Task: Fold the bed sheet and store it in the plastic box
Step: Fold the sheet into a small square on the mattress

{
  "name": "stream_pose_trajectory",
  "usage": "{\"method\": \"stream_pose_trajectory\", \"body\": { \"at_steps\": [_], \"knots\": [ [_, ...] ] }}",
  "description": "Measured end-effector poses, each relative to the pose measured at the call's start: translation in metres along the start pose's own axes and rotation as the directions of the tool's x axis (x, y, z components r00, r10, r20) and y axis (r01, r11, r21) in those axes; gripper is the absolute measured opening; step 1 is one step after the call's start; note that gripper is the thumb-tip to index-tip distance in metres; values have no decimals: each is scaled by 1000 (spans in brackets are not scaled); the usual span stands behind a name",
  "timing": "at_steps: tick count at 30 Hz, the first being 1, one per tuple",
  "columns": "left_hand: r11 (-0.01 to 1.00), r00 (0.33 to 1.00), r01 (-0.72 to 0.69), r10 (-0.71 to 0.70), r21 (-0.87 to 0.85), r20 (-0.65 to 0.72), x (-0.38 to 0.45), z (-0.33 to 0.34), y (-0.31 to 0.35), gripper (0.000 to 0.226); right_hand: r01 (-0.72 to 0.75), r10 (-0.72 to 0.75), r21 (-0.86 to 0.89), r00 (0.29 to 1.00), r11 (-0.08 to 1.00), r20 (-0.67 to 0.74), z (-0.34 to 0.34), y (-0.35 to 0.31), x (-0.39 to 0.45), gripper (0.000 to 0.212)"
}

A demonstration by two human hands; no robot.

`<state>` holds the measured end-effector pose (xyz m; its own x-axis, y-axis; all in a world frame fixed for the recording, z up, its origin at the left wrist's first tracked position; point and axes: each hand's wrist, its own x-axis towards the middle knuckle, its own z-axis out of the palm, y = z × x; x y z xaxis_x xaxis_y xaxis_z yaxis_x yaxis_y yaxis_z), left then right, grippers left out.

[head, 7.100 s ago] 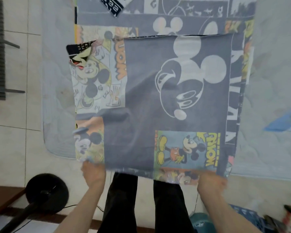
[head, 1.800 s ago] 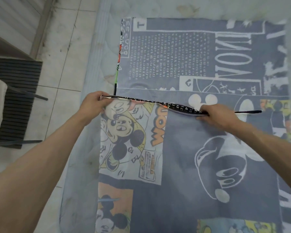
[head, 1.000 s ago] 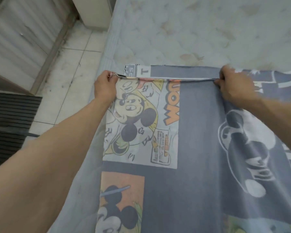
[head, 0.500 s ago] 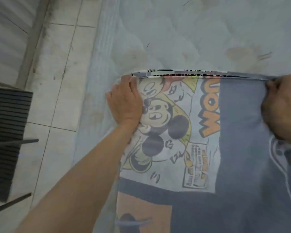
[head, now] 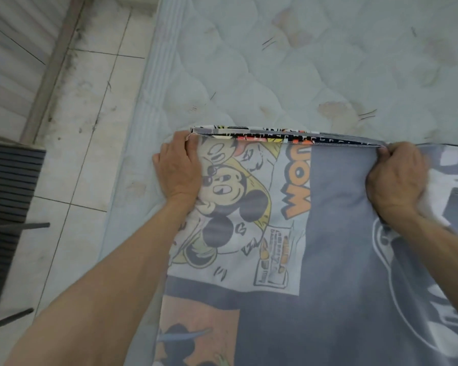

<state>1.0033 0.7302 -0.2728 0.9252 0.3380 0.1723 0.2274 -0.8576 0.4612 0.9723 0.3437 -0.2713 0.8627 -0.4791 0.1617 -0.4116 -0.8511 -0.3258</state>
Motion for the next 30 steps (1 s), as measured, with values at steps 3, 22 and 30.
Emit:
{"method": "stream_pose_trajectory", "body": {
  "at_steps": [3,22,30],
  "knots": [
    [985,999,26,-21,-171,30,10,-11,7,28,-15,18,44,997,999,-75,-1,5,0,31],
    [831,844,497,-397,-248,360,51,0,20,38,19,-23,-34,995,999,-94,19,21,11,34],
    [900,880,430,-401,-67,253,42,-11,33,49,107,-117,-96,988,990,-103,20,14,10,25]
  ]
}}
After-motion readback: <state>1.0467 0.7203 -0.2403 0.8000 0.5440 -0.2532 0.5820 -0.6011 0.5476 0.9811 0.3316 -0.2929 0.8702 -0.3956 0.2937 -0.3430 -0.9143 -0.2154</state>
